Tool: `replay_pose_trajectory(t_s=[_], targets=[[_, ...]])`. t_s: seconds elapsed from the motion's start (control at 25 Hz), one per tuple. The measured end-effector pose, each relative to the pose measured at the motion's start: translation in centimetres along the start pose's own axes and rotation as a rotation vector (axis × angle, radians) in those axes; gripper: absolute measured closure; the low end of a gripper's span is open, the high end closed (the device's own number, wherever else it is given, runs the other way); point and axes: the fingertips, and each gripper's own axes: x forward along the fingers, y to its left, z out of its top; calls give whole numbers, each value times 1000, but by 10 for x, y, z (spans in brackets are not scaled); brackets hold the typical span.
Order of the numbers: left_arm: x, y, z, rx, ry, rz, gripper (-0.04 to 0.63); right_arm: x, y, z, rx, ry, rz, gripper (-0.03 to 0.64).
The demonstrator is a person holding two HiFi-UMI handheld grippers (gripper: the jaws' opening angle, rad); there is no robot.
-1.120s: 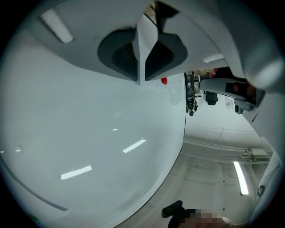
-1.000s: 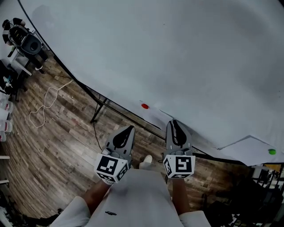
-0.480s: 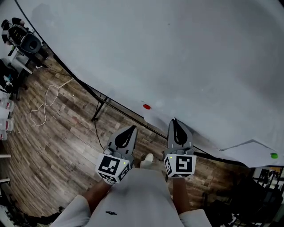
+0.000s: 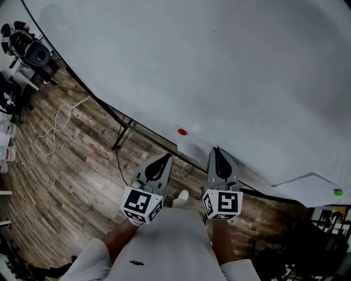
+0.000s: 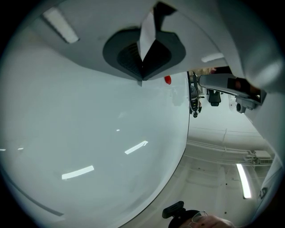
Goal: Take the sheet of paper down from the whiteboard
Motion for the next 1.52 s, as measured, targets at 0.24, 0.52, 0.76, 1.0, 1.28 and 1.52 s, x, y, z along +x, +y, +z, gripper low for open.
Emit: replay_pose_trajectory(t_s=[0.24, 0.52, 0.76, 1.0, 1.28, 1.52], targets=[[11, 5, -7, -4, 27, 11, 589, 0, 2, 0, 4, -2, -5, 606], [23, 3, 4, 5, 5, 9, 586, 1, 1, 1, 14, -2, -8, 606], [36, 7, 3, -3, 8, 16, 515, 0, -1, 1, 23, 0, -7, 606], [51, 11, 1, -4, 11, 17, 488, 0, 1, 1, 37, 0, -12, 606], [66, 13, 0, -15, 10, 28, 469, 1, 1, 1, 43, 2, -4, 606], [76, 15, 0, -20, 5, 40, 463, 1, 0, 1, 47, 0, -3, 606]])
